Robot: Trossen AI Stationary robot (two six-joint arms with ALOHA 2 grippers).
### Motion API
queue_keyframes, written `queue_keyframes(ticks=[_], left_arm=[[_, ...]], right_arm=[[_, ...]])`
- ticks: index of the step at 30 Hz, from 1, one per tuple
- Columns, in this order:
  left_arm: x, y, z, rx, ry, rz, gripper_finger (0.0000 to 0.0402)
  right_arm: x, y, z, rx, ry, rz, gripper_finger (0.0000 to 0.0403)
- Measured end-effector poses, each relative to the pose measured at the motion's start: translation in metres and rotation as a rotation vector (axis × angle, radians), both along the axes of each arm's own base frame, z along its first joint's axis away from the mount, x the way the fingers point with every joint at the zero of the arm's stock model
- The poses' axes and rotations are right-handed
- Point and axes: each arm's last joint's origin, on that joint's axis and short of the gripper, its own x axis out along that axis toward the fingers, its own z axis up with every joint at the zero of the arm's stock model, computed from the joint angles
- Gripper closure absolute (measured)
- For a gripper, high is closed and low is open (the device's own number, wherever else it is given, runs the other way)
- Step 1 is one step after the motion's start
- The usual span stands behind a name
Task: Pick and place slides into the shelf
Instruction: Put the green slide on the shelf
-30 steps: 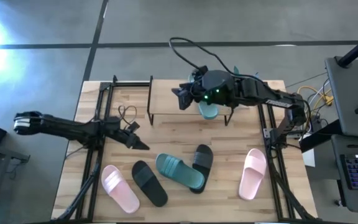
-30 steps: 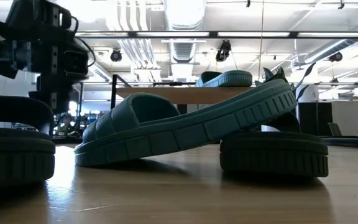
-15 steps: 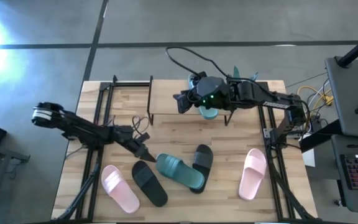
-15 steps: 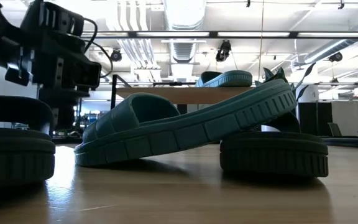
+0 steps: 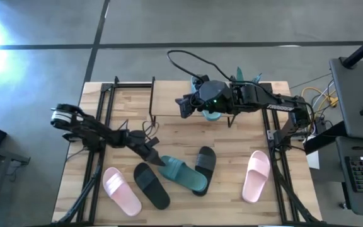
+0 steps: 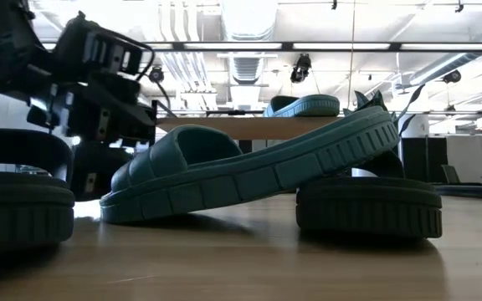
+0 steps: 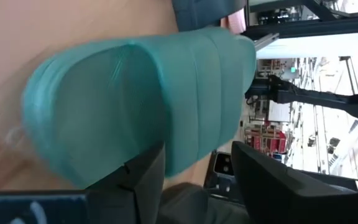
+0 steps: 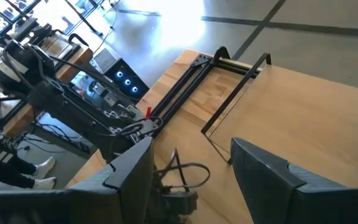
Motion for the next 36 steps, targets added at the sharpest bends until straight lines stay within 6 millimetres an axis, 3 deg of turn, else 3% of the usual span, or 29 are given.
queue_keyframes(ticks=[10, 20, 28, 36], left_arm=[[0.023, -0.003, -0.012, 0.0, 0.05, -0.003, 0.023], [0.026, -0.003, 0.0, 0.085, -0.067, -0.046, 0.0239], [0.034, -0.006, 0.0, 0.11, -0.088, -0.066, 0.0307], [0.042, -0.008, 0.017, 0.124, -0.174, -0.104, 0.0394]], right_arm=[[-0.001, 0.0, -0.002, -0.001, 0.029, 0.0, 0.0197], [-0.002, 0.0, -0.004, -0.004, 0.046, 0.002, 0.0197], [-0.002, 0.0, -0.004, -0.013, 0.05, -0.005, 0.0197], [-0.004, 0.008, -0.006, -0.011, 0.074, 0.01, 0.0197]])
